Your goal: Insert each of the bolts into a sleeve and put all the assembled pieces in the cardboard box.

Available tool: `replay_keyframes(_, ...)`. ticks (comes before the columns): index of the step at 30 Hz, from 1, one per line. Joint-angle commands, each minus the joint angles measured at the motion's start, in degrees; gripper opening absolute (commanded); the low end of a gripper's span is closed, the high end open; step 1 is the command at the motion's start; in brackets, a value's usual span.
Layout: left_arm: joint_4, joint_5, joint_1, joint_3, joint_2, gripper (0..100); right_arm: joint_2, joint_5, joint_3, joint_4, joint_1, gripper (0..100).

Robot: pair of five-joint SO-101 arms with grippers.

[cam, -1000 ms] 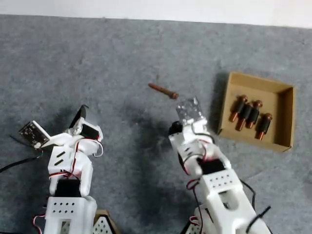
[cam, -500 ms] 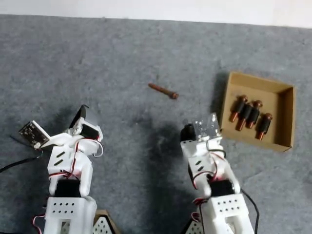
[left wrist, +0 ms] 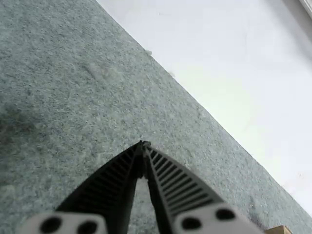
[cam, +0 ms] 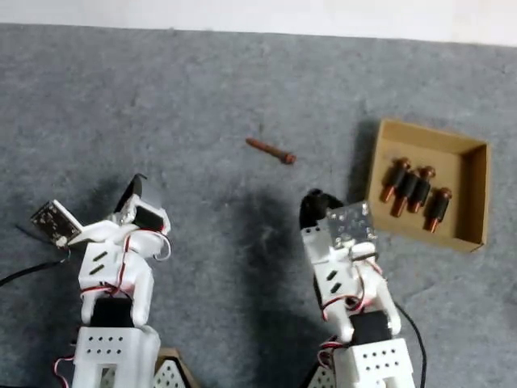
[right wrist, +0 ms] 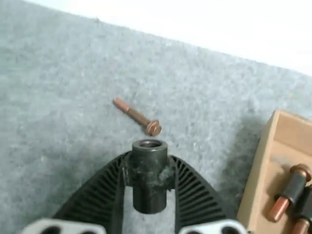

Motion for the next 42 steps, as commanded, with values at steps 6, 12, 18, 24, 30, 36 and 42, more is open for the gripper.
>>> replay_keyframes(6, -0.18, -0.35, 0.13, -0.75, -0.84, 1, -2.33, -0.18, 4.26, -1.54, 2.59, 0.5)
replay_keyframes(12, -0.18, -0.35, 0.22, -0.75, -0.84, 1, -2.33, -0.09, 4.35, -1.54, 2.68, 0.5)
replay_keyframes(18, -0.26, -0.35, 0.31, -0.75, -0.84, 1, -2.33, -0.09, 4.35, -1.54, 2.68, 0.5)
replay_keyframes(24, -0.26, -0.35, 0.40, -0.75, -0.84, 1, -2.24, -0.09, 4.35, -1.54, 2.77, 0.5)
replay_keyframes(30, -0.18, -0.35, 0.40, -0.75, -0.84, 1, -2.07, -0.09, 4.35, -1.54, 2.77, 0.5)
replay_keyframes(36, -0.09, -1.05, 0.04, -0.75, -0.84, 1, -2.33, 0.00, 4.26, 0.22, 3.38, 0.5)
replay_keyframes(42, -0.09, -16.44, 0.13, -0.92, -0.84, 1, -2.33, -0.18, 4.26, 0.40, 5.05, 0.5)
